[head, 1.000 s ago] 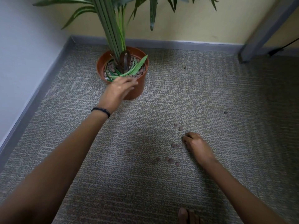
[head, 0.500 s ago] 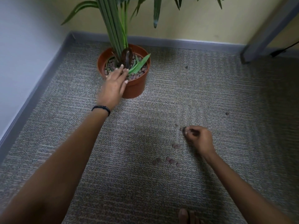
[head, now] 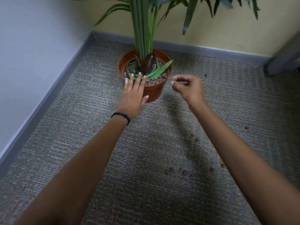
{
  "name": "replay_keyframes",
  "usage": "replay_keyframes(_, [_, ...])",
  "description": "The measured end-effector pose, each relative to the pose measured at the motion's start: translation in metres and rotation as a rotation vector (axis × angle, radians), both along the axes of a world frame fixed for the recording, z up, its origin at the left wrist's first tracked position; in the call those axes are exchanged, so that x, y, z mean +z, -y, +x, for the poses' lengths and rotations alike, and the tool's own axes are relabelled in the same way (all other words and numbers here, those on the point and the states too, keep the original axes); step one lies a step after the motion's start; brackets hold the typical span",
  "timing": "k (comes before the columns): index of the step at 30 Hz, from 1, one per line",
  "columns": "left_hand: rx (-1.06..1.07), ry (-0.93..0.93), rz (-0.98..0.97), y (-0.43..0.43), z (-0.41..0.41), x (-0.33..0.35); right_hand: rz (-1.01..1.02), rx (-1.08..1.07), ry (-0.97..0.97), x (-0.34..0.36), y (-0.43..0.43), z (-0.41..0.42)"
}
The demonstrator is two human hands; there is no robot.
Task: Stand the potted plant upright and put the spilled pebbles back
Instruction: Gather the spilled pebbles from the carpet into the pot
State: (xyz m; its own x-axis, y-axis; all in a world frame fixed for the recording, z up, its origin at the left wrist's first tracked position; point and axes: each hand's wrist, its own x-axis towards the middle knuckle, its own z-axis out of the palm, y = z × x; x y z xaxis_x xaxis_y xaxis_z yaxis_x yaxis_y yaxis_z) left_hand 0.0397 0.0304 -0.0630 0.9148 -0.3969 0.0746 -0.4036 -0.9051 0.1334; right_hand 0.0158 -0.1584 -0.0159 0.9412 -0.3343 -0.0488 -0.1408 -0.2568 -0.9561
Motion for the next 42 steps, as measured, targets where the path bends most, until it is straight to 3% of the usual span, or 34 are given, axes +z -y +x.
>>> replay_keyframes(4, [-0.019,-0.018,0.022,0.000,0.000,0.004,-0.034,0.023,-0.008,0.004,-0.024,0.042])
replay_keyframes(12, [-0.057,-0.037,0.057,-0.003,0.001,0.005,-0.478,0.226,-0.040,0.002,-0.040,0.053])
replay_keyframes(18, [-0.071,-0.044,0.071,-0.004,0.000,0.007,-0.461,0.178,0.142,-0.009,-0.016,0.005])
replay_keyframes(22, [-0.072,-0.042,0.063,-0.003,-0.001,0.007,-0.572,0.227,-0.007,-0.052,0.021,-0.050])
replay_keyframes(28, [-0.039,0.003,0.134,0.001,-0.006,0.005,-0.795,0.497,-0.385,-0.112,0.066,-0.137])
replay_keyframes(34, [-0.108,0.087,0.133,-0.003,-0.037,-0.008,-0.838,0.481,-0.263,-0.129,0.059,-0.185])
replay_keyframes(42, [-0.465,-0.343,0.192,-0.031,-0.146,-0.076,-0.907,0.571,-0.183,-0.138,0.046,-0.226])
